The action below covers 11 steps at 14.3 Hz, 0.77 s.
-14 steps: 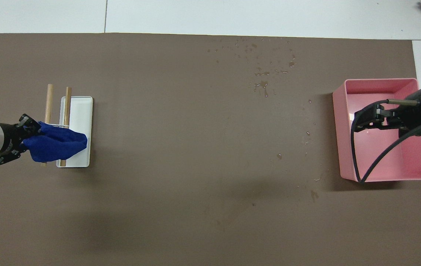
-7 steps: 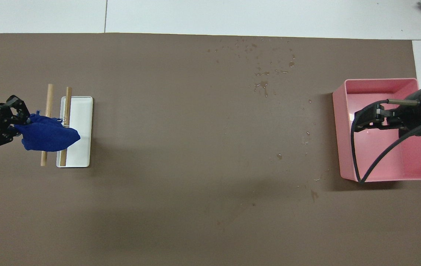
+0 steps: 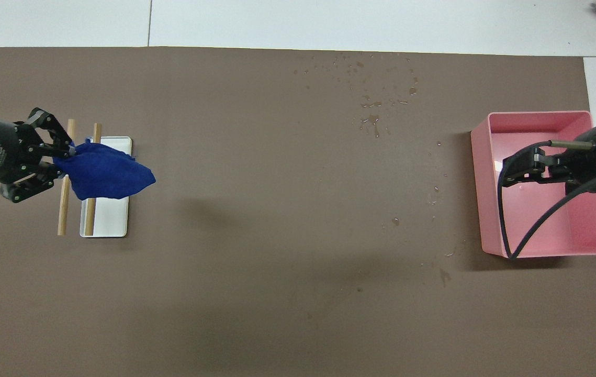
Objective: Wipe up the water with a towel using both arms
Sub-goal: 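Lift the blue cloth with the left gripper toward the table center, then carry the cloth with the left gripper while the right gripper grasps it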
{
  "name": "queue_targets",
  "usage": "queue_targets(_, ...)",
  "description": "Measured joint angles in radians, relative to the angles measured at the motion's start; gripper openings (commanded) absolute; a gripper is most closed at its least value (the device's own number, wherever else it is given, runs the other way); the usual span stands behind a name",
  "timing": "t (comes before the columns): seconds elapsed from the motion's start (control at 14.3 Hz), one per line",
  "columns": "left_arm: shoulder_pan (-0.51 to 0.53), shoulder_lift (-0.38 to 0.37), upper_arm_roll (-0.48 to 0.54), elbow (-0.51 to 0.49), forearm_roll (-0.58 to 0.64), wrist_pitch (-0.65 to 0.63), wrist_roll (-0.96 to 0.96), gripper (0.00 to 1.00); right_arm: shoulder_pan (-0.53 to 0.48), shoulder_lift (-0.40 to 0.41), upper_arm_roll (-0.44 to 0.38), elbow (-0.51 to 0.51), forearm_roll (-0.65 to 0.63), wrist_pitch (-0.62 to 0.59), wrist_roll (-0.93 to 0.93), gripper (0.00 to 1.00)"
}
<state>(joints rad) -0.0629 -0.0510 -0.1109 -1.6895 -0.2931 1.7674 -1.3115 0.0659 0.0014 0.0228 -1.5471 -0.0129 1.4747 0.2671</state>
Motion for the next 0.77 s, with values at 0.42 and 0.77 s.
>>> queue_targets(0.42, -0.181, 0.013, -0.106, 0.002, -0.007, 0.153, -0.392, 0.0, 0.015, -0.001, 0.011, 0.0, 0.064, 0.037, 0.286, 0.99)
queue_targets(0.77, -0.344, 0.023, -0.107, -0.022, -0.007, 0.354, -0.66, 0.0, 0.086, 0.009, 0.031, -0.001, 0.192, 0.115, 0.777, 0.99)
